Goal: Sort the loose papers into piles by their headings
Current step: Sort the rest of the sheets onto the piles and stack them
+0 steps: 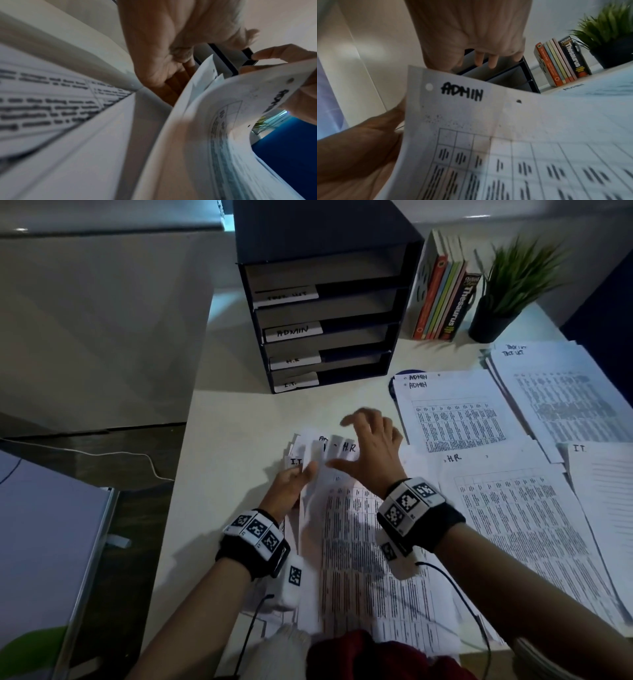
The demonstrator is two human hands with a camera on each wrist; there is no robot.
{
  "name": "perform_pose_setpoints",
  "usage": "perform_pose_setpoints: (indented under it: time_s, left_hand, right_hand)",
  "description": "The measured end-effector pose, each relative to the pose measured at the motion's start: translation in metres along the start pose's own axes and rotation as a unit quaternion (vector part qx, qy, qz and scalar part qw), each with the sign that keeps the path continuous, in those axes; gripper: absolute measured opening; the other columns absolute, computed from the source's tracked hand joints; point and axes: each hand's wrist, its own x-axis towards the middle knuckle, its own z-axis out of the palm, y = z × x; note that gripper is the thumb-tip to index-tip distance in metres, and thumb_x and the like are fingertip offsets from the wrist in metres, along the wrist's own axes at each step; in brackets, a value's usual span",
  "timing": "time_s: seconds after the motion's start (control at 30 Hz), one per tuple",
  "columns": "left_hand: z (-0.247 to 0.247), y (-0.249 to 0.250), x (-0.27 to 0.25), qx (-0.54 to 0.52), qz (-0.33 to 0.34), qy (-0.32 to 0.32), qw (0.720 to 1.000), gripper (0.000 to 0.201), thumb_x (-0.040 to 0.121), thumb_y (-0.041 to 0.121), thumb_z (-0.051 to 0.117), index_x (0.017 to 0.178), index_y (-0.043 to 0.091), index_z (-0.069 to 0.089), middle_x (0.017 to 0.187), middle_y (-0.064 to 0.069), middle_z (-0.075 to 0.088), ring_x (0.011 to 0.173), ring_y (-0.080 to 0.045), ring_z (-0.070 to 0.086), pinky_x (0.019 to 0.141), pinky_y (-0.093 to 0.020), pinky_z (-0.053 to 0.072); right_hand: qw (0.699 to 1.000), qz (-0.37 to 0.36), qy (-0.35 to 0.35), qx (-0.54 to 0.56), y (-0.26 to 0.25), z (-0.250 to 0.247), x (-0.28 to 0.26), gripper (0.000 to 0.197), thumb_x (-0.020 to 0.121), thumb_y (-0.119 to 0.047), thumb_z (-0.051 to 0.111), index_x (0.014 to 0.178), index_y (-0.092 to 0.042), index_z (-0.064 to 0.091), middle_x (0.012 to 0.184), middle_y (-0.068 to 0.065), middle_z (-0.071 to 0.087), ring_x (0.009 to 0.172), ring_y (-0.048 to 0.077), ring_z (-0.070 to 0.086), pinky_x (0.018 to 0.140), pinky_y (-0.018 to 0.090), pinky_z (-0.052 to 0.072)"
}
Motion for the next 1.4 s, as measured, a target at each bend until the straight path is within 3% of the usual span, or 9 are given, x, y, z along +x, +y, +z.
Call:
perform_pose_setpoints:
  time_s: [0.17, 0.4, 0.57, 0.7, 0.77, 0.93, 1.07, 1.23, 1.4]
  left_hand:
    - [0.008, -0.007, 0.005, 0.08, -0.059, 0.048, 0.994, 0.033, 0.092, 0.03, 0.05, 0.1, 0.001, 0.064, 0.102, -0.02, 0.067, 0.092, -0.029, 0.063, 0.09, -0.048, 0.05]
    - [-0.003, 0.042, 0.001, 0.171, 0.056, 0.223, 0.958, 0.024, 0.094, 0.011, 0.049, 0.107, -0.004, 0.062, 0.095, -0.013, 0.064, 0.085, -0.022, 0.058, 0.068, -0.022, 0.041]
    - [-0.027, 0.117, -0.015, 0.227, 0.244, 0.337, 0.88, 0.032, 0.093, 0.02, 0.05, 0.079, -0.006, 0.06, 0.077, -0.025, 0.06, 0.07, -0.023, 0.049, 0.058, -0.024, 0.025]
    - [-0.031, 0.165, -0.036, 0.202, 0.38, 0.398, 0.81, 0.026, 0.092, 0.014, 0.05, 0.092, -0.008, 0.065, 0.084, -0.021, 0.067, 0.066, -0.01, 0.051, 0.058, -0.002, 0.034]
    - [-0.034, 0.181, -0.042, 0.163, 0.423, 0.421, 0.786, 0.025, 0.089, 0.015, 0.052, 0.093, -0.004, 0.067, 0.083, -0.011, 0.067, 0.074, -0.012, 0.056, 0.065, -0.008, 0.039]
    - [-0.02, 0.195, -0.047, 0.022, 0.436, 0.323, 0.84, 0.007, 0.087, 0.018, 0.054, 0.088, 0.015, 0.061, 0.071, 0.02, 0.062, 0.065, 0.011, 0.057, 0.064, -0.011, 0.044]
    - [0.011, 0.19, -0.038, -0.026, 0.38, 0.175, 0.908, 0.034, 0.076, 0.043, 0.066, 0.093, 0.013, 0.062, 0.08, 0.011, 0.069, 0.079, -0.004, 0.065, 0.071, -0.021, 0.051]
    - [0.078, 0.166, -0.013, 0.026, 0.297, 0.065, 0.952, 0.017, 0.09, 0.021, 0.053, 0.074, 0.016, 0.052, 0.077, -0.005, 0.061, 0.068, -0.01, 0.056, 0.06, -0.028, 0.045]
    - [0.141, 0.127, 0.022, -0.053, 0.184, 0.136, 0.972, 0.032, 0.083, 0.031, 0.049, 0.076, 0.0, 0.052, 0.072, -0.013, 0.055, 0.069, -0.017, 0.049, 0.063, -0.034, 0.043]
  right_hand:
    - [0.992, -0.014, -0.103, 0.065, 0.019, 0.008, -0.02, 0.076, 0.068, -0.075, 0.021, 0.093, -0.018, 0.065, 0.09, -0.012, 0.057, 0.095, 0.009, 0.047, 0.101, 0.035, 0.016]
    - [0.988, -0.01, -0.142, -0.061, 0.036, 0.021, -0.026, 0.028, 0.098, -0.026, 0.042, 0.12, -0.015, 0.055, 0.122, -0.002, 0.057, 0.12, 0.018, 0.043, 0.109, 0.038, 0.011]
    - [0.986, 0.017, -0.155, -0.051, 0.031, 0.034, -0.019, 0.032, 0.097, -0.019, 0.042, 0.127, -0.013, 0.045, 0.129, 0.004, 0.049, 0.122, 0.021, 0.041, 0.107, 0.039, 0.021]
    - [0.98, 0.042, -0.195, 0.013, 0.033, 0.032, -0.013, 0.055, 0.091, -0.019, 0.055, 0.139, -0.014, 0.031, 0.143, 0.006, 0.038, 0.13, 0.025, 0.037, 0.11, 0.043, 0.026]
    - [0.98, 0.064, -0.175, 0.068, 0.035, 0.022, -0.01, 0.068, 0.089, -0.025, 0.059, 0.144, -0.01, 0.022, 0.15, 0.008, 0.029, 0.136, 0.027, 0.03, 0.113, 0.045, 0.024]
    - [0.942, 0.087, 0.057, 0.32, 0.03, -0.053, 0.001, 0.075, 0.082, -0.027, 0.063, 0.142, -0.009, 0.023, 0.143, 0.008, 0.038, 0.13, 0.022, 0.039, 0.105, 0.037, 0.031]
    - [0.855, 0.069, 0.157, 0.49, 0.03, -0.111, -0.006, 0.043, 0.068, -0.006, 0.05, 0.109, -0.016, 0.042, 0.093, 0.0, 0.061, 0.087, 0.006, 0.06, 0.079, 0.022, 0.046]
    - [0.858, 0.135, 0.23, 0.438, 0.057, -0.147, -0.031, 0.021, 0.089, 0.007, 0.038, 0.084, -0.003, 0.056, 0.057, -0.01, 0.055, 0.051, -0.007, 0.049, 0.055, 0.008, 0.039]
    - [0.813, 0.2, 0.23, 0.496, 0.099, -0.154, -0.071, 0.043, 0.092, -0.053, 0.037, 0.082, -0.018, 0.061, 0.084, 0.002, 0.064, 0.083, 0.02, 0.06, 0.077, 0.03, 0.048]
